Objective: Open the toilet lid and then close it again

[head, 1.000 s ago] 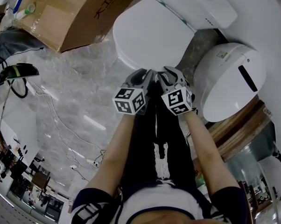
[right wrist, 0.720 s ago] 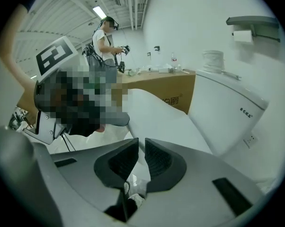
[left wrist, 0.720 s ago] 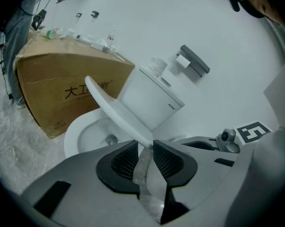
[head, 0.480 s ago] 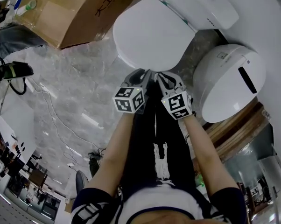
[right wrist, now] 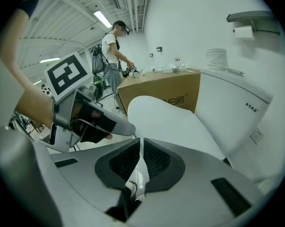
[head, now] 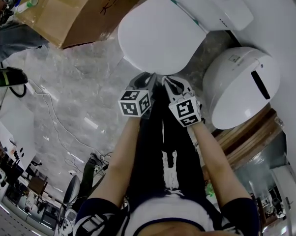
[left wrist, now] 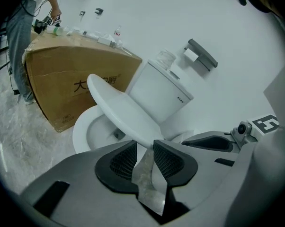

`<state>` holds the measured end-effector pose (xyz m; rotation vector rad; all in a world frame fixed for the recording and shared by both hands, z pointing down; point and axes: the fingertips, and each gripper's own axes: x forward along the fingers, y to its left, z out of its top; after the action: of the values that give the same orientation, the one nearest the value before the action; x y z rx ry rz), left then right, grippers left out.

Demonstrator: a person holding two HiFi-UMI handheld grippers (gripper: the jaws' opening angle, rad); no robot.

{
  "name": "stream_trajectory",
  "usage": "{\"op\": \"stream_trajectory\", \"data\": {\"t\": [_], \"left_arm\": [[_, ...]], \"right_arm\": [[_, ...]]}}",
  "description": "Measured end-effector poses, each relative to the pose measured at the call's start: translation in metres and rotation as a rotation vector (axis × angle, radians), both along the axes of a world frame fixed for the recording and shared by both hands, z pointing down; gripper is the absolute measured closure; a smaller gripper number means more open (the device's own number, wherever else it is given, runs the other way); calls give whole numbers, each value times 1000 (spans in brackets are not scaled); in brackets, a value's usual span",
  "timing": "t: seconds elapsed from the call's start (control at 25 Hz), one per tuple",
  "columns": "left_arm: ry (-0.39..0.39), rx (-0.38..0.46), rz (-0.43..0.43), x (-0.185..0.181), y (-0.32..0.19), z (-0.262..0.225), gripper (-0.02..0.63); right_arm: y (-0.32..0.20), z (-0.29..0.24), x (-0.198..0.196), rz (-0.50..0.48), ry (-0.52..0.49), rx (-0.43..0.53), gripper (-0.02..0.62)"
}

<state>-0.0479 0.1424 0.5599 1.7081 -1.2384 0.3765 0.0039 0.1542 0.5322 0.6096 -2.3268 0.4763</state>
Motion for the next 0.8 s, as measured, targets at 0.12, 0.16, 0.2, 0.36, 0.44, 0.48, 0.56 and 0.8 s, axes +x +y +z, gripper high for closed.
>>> {"op": "stream_trajectory", "data": {"t": [0.12, 0.16, 0.2, 0.36, 0.44, 0.48, 0.56, 0.8], "left_arm": [[-1, -14, -1, -2, 3, 8, 497], [-2, -20, -2, -3, 4, 11, 497], [-2, -26, -3, -4, 6, 13, 497], [-2, -40, -8, -7, 10, 20, 497], [-2, -47, -10, -9, 12, 24, 497], [-2, -53, -11, -10, 13, 27, 497], [-2, -67, -11, -11, 15, 32, 495], [4, -101, -10, -14, 21, 47, 495]], "right_arm": [[-2, 3, 1, -3, 2, -3, 571], [-2, 4, 1, -5, 4, -4, 571], [-2, 5, 0, -6, 5, -6, 571], [-1, 9, -2, -11, 6, -19, 571], [-1, 11, -4, -14, 5, -23, 571], [-1, 12, -5, -17, 5, -25, 571], [-1, 14, -6, -23, 4, -29, 574], [-7, 17, -11, -37, 0, -30, 574]]}}
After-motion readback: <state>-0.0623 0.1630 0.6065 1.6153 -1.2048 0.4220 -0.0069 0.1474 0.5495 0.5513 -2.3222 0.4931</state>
